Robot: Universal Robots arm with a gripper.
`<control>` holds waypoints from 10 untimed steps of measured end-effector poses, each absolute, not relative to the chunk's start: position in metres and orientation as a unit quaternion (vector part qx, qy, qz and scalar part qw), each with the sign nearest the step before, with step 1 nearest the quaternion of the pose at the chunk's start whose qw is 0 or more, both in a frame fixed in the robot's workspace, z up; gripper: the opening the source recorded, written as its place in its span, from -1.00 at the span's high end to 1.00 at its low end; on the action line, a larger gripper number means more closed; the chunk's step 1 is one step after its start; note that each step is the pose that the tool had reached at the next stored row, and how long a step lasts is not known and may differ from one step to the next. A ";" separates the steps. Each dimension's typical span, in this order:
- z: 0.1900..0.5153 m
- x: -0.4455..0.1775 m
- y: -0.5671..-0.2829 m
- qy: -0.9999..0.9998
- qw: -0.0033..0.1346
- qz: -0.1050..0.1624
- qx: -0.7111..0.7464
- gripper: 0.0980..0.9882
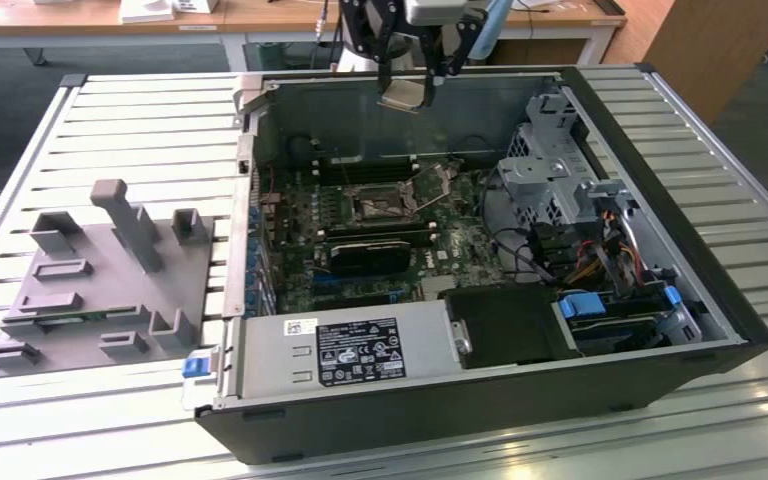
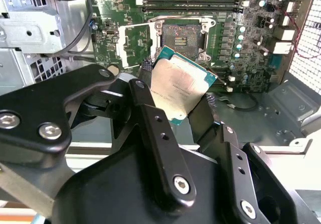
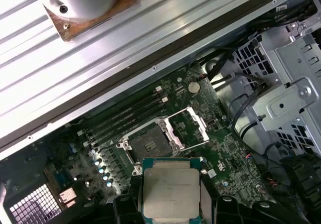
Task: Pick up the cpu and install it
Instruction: 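Place the cpu into insertion slot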
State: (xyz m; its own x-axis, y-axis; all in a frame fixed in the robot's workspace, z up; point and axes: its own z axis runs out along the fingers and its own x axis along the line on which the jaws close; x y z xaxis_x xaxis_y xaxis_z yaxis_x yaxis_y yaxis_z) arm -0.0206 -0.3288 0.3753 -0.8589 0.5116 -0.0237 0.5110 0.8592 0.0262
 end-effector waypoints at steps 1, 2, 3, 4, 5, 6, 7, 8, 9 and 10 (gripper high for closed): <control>0.375 -0.021 -0.329 0.964 0.015 0.009 0.267 0.00; 0.375 -0.021 -0.329 0.963 0.015 0.009 0.268 0.00; 0.375 -0.021 -0.329 0.963 0.015 0.009 0.269 0.00; 0.375 -0.021 -0.329 0.963 0.015 0.009 0.271 0.00; 0.375 -0.021 -0.329 0.962 0.015 0.009 0.272 0.00; 0.375 -0.021 -0.329 0.962 0.015 0.009 0.273 0.00; 0.375 -0.021 -0.329 0.961 0.015 0.009 0.275 0.00; 0.375 -0.021 -0.329 0.961 0.015 0.009 0.276 0.00; 0.375 -0.021 -0.329 0.961 0.015 0.009 0.277 0.00; 0.375 -0.021 -0.329 0.960 0.015 0.009 0.278 0.00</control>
